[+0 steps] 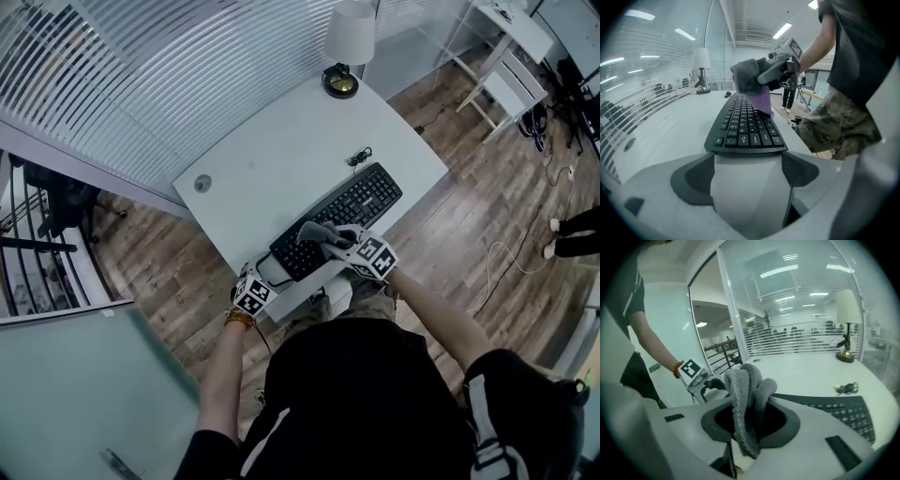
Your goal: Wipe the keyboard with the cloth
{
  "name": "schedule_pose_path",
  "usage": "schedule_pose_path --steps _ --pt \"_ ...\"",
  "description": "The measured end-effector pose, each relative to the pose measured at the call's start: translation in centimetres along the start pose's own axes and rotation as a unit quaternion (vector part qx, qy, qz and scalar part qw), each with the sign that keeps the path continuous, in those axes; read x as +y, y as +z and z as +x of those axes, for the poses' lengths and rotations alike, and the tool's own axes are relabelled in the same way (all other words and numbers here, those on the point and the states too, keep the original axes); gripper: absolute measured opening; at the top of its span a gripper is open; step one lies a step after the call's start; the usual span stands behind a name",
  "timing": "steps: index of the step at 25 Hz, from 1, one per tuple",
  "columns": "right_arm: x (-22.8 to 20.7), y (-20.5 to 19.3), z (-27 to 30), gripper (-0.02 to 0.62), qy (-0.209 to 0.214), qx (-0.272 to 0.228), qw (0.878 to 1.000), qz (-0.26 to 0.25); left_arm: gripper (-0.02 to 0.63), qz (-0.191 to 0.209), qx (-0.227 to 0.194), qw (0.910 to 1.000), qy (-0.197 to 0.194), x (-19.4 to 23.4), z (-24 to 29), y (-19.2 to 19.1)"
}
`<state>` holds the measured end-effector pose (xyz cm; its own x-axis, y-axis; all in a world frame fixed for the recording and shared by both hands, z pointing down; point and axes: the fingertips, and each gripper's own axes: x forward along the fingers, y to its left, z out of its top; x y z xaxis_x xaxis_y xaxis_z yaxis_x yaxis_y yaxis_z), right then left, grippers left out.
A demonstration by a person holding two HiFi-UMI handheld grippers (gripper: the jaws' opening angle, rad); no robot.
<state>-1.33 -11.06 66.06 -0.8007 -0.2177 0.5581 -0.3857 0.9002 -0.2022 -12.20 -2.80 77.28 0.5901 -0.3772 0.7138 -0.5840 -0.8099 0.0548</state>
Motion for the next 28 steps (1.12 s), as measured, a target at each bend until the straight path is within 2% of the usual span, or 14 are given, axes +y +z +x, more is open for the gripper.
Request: schedule_pose_path --steps 6,12,19,25,28 --pt "-15.3 -1.5 -8.3 0.093 -0.137 0.025 0.99 0.002 0.442 0.004 -0.003 1.0 0.001 -0.2 -0.1 -0.1" --pt "-25.1 -4.2 -12.5 0.094 -0.226 0.079 0.971 0.011 0.442 0.004 -0.003 1.0 0.001 -0.1 -0.1 0.1" --pt "-27.6 -6.8 -11.3 0.095 -0.246 0.124 0.961 0.031 0.442 -0.001 0.003 1.0 -0.002 -0.1 0.0 0.1" --pt "-28.1 -7.7 -9.5 0.094 -0.25 0.09 0.958 0.106 0.442 -0.003 0.005 1.0 -0.003 0.0 -0.2 0.3" --pt "-27.5 -7.5 -9.7 0.091 -0.268 0.089 0.953 0.107 0.442 -0.001 0.003 1.0 -0.004 0.0 -0.1 0.4"
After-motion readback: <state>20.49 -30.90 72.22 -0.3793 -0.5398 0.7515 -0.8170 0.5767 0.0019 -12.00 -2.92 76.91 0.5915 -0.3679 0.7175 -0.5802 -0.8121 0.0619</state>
